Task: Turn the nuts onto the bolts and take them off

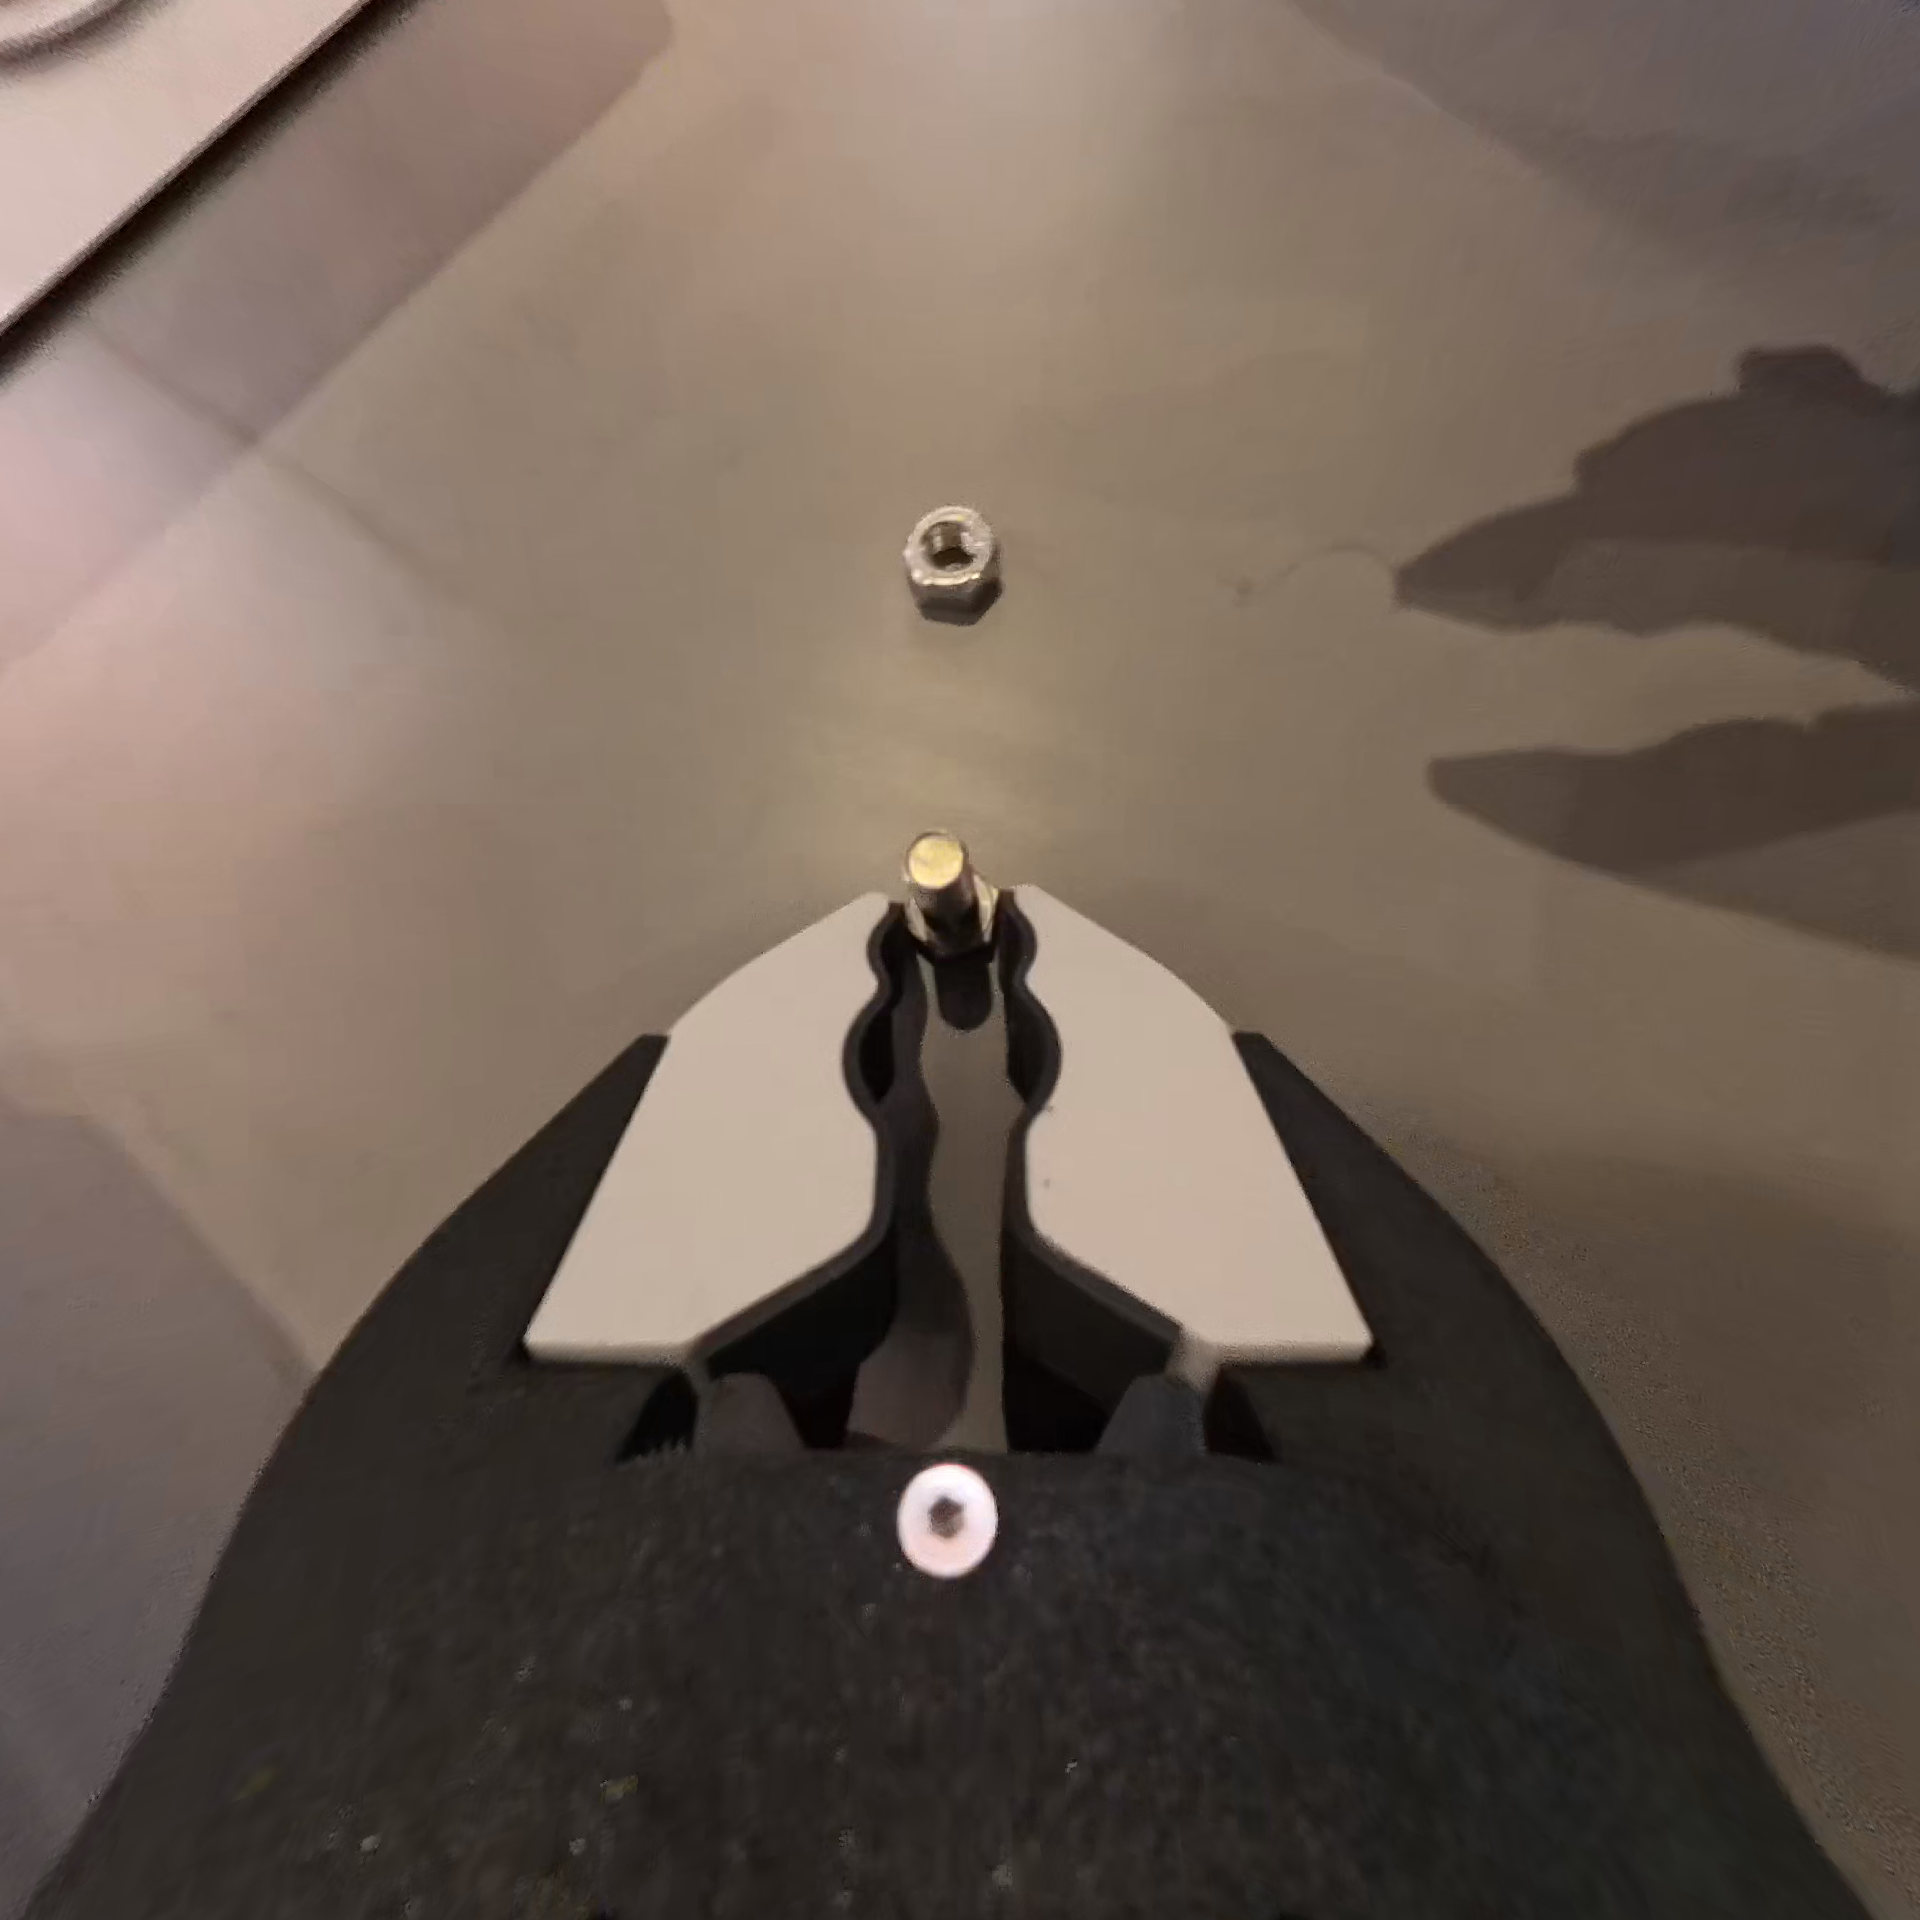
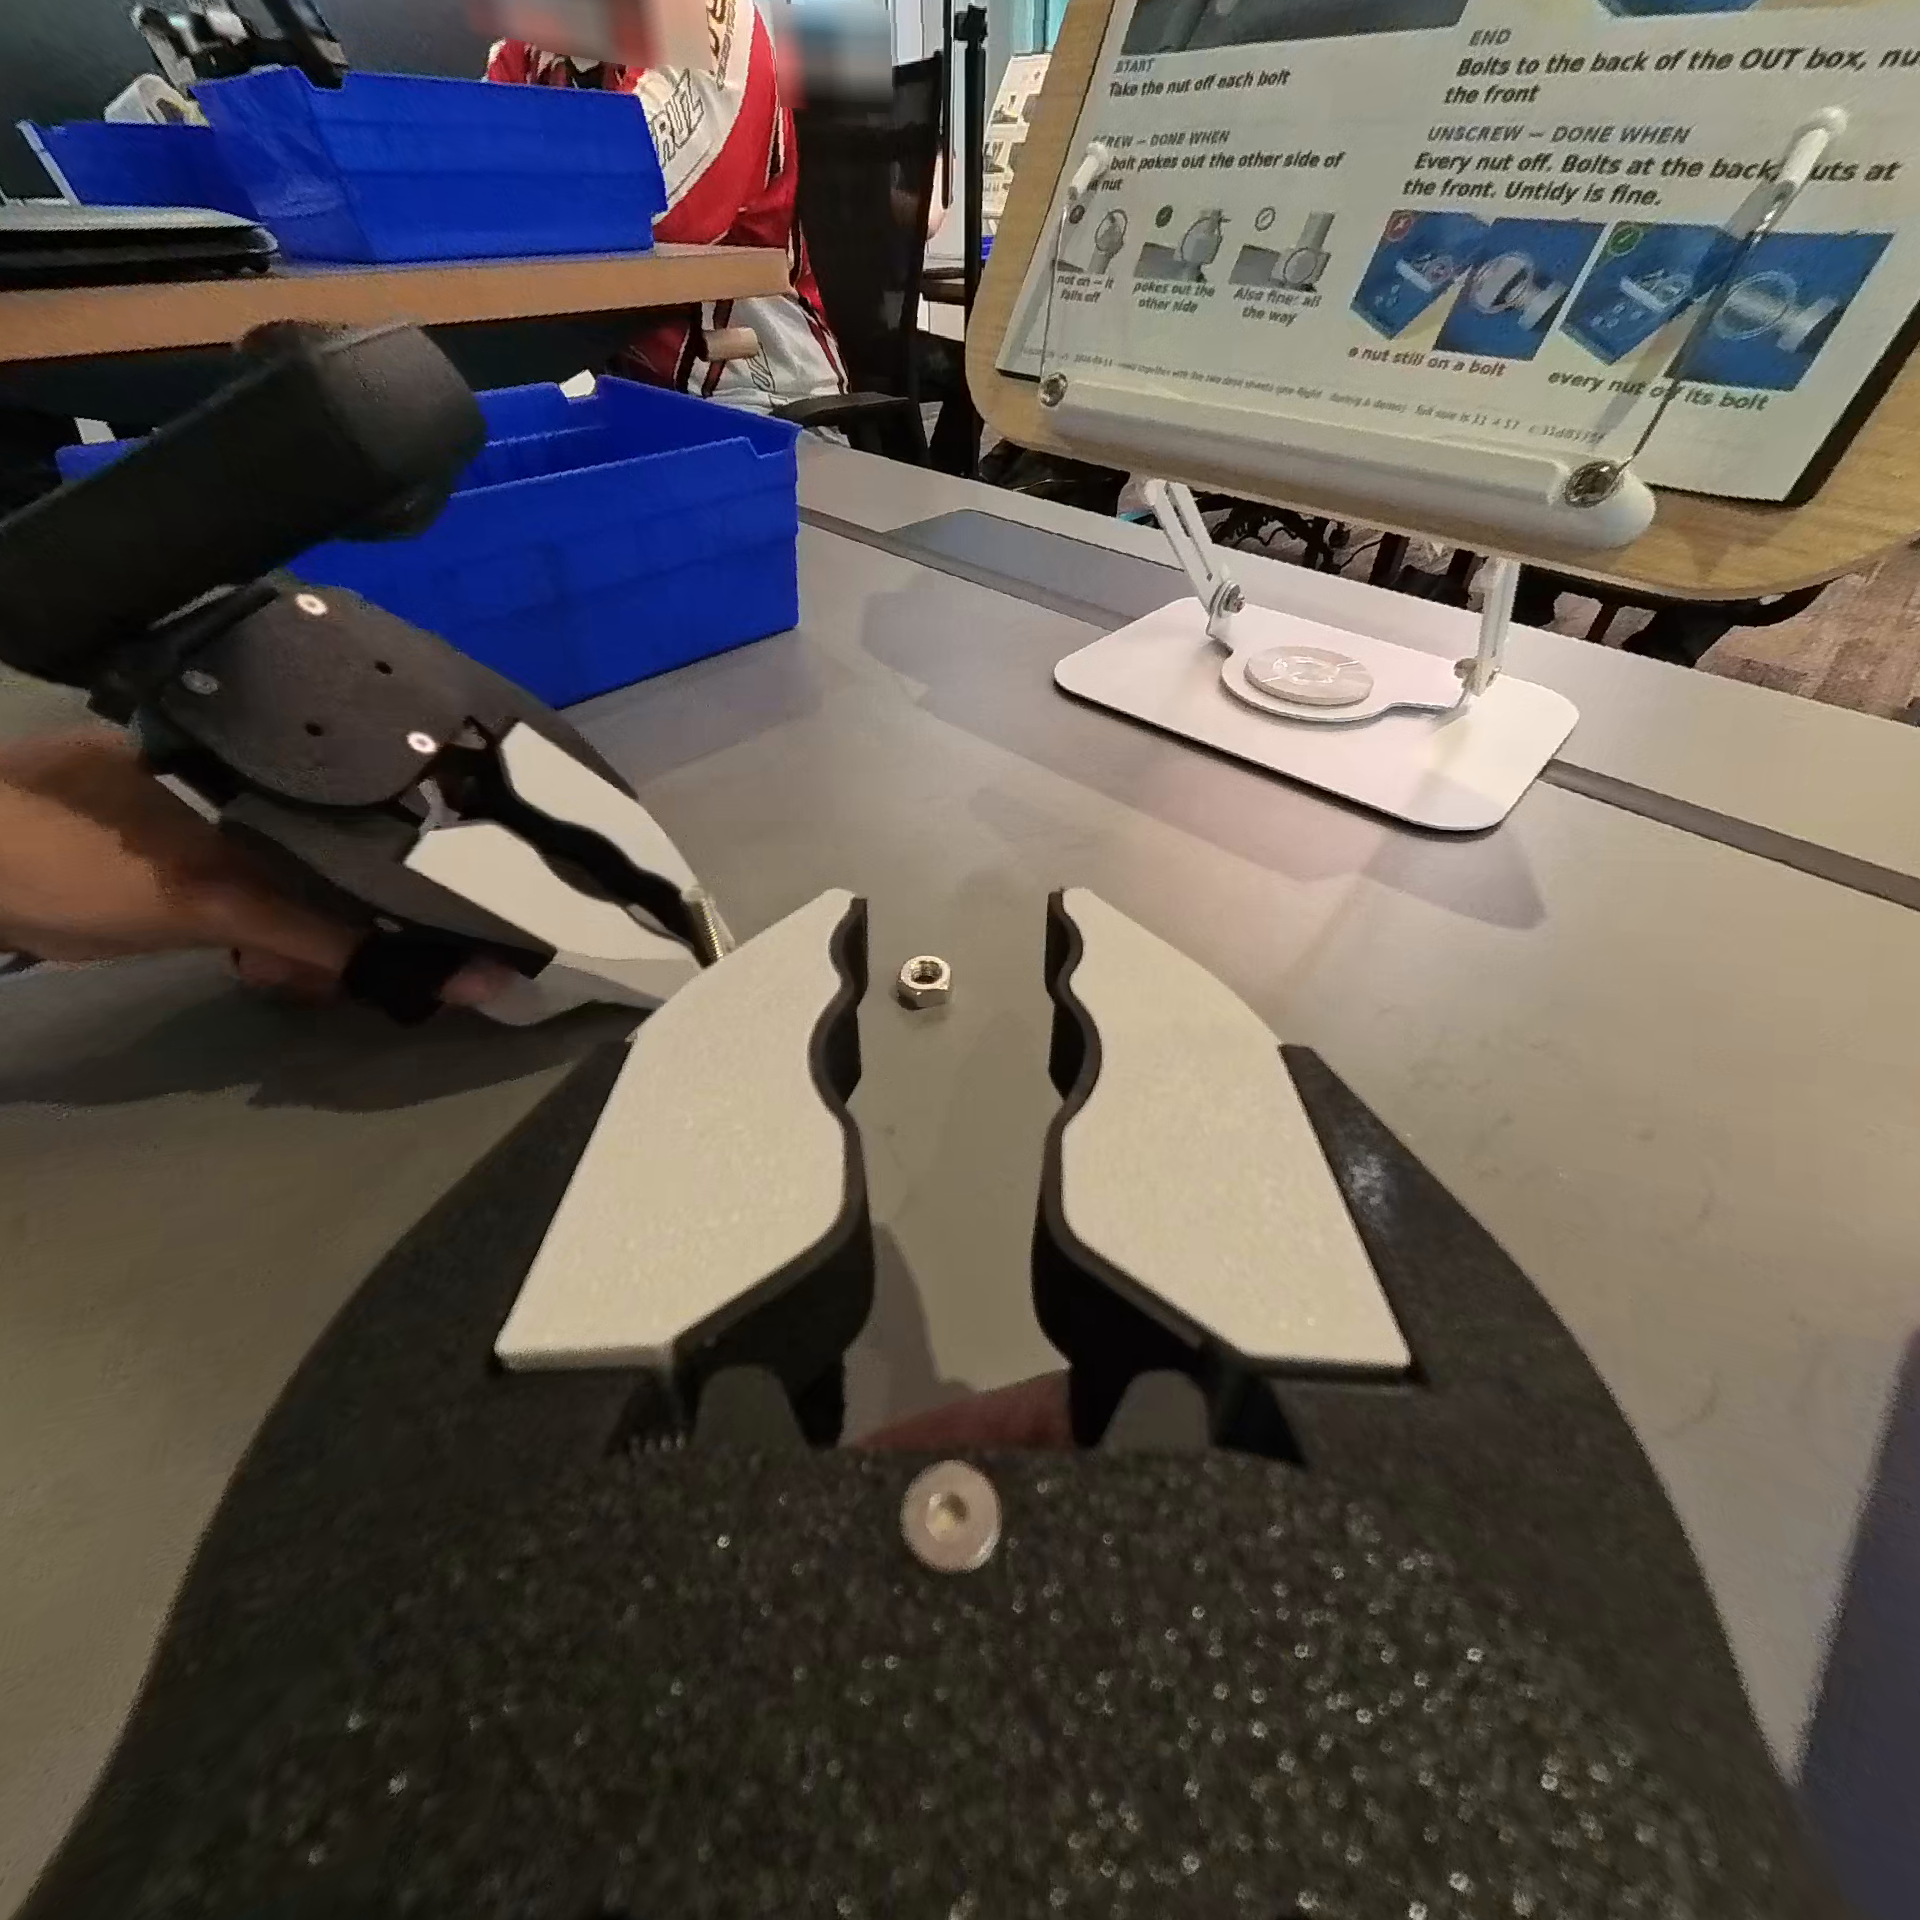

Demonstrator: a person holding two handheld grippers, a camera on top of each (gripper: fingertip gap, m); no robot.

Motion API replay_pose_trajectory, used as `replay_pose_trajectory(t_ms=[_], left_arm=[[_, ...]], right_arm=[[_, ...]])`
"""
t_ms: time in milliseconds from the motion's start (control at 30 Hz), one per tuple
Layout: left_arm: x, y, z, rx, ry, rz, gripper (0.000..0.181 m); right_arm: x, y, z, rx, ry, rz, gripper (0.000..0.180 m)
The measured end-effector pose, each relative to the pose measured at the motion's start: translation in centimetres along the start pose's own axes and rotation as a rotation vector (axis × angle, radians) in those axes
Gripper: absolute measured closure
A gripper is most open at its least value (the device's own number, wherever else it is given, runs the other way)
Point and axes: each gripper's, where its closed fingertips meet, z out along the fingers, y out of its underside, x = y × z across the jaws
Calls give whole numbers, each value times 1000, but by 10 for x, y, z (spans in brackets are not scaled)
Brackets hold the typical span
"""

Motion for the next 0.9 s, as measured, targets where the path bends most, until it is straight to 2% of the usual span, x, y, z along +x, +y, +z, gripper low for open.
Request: replay_pose_trajectory(t_ms=[300, 433, 600, 667, 900], left_arm=[[17, -14, -6, 73, 214, 201, 164], [29, -37, -18, 161, 332, 300, 164], [53, -44, -23, 271, 402, 410, 164], [62, -40, -29, 275, 419, 466, 164], [74, -35, -45, 310, 481, 469, 164]], right_arm=[[-2, 1, 0, 1, -9, 1, 147], [-15, -4, 1, 25, -83, 9, 146], [-65, -3, -2, 27, -341, -75, 148], [-70, 0, 2, 10, -337, -111, 147], [-88, 13, 9, -50, -392, -180, 150]])
